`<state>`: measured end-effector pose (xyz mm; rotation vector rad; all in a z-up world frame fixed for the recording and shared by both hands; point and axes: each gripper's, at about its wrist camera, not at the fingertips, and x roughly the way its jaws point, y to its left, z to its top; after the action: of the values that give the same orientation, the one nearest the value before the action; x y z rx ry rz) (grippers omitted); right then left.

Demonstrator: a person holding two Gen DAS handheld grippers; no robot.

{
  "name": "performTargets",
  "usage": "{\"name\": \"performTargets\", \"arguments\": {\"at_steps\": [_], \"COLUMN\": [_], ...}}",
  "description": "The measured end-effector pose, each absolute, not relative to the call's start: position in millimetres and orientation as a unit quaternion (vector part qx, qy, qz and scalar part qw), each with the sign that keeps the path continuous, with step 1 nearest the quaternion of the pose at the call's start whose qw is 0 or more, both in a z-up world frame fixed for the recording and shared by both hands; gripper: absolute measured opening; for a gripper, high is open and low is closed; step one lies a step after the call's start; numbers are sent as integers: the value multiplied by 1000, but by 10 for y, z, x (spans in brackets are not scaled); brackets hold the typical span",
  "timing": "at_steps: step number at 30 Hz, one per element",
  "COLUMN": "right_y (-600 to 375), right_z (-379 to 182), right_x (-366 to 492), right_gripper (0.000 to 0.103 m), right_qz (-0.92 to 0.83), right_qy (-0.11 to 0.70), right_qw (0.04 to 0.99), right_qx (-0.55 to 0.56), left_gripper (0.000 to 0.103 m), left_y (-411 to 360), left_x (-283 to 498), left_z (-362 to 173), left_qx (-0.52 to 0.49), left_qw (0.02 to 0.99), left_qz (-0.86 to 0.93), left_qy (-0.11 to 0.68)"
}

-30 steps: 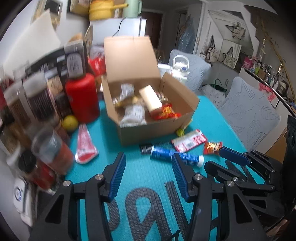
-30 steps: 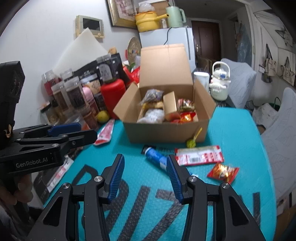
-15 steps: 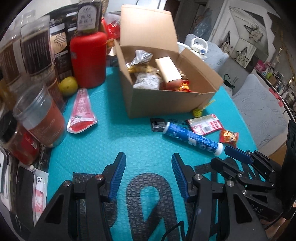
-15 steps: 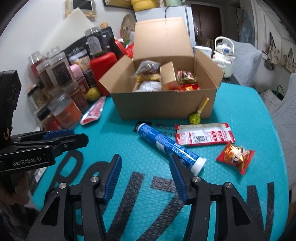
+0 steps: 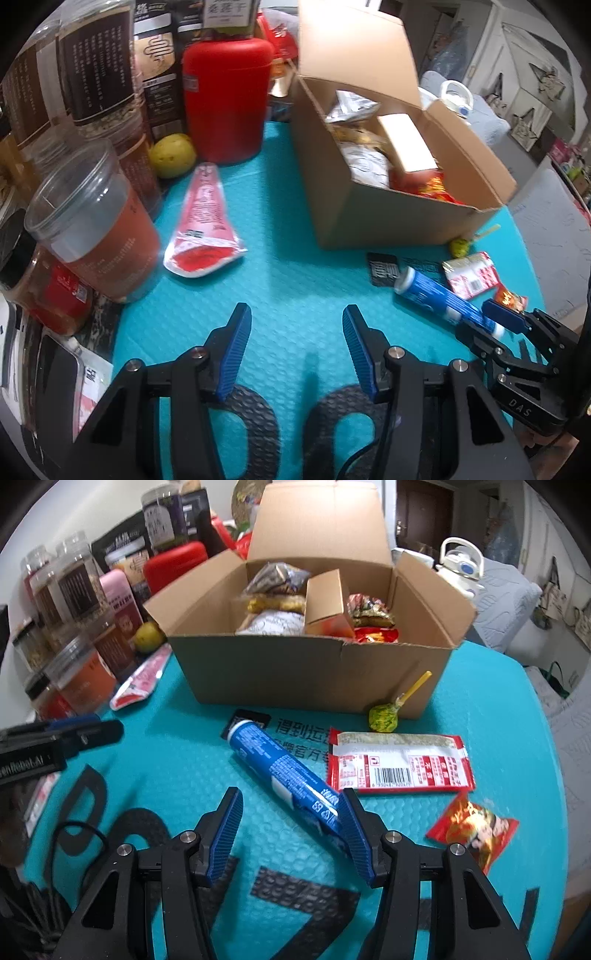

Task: Organize snacks
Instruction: 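Move the left gripper to the pink pouch while the right gripper approaches the blue tube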

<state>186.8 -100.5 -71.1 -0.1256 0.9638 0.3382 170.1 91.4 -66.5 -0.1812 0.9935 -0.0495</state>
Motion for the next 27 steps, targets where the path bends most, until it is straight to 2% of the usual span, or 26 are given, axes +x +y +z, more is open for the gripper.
{"name": "performTargets", "arguments": {"at_steps": [11,15,18,27], "right_y": [-877,-847,-787,-671], "right_z": [-882,-907,-906,-943], "right_x": [2061,2083,2072,2121], "right_gripper": [56,45,41,40], "right_qz": [173,179,190,208], "right_qy": [478,473,471,476], "right_qw": [854,855,853,847], "right_qx": [-108,-115,-119,-113], "left_gripper": [51,51,51,51], "left_y": [1153,1200,1254,1268], "left_x": [2053,2219,2325,2551], "left_z": [-708,-807,-898,-1087], "left_qx": [-73,-64,-66,-53], "left_qw": [879,875,868,861], "left_qz": [37,59,67,70], "left_qy": [470,477,487,501]}}
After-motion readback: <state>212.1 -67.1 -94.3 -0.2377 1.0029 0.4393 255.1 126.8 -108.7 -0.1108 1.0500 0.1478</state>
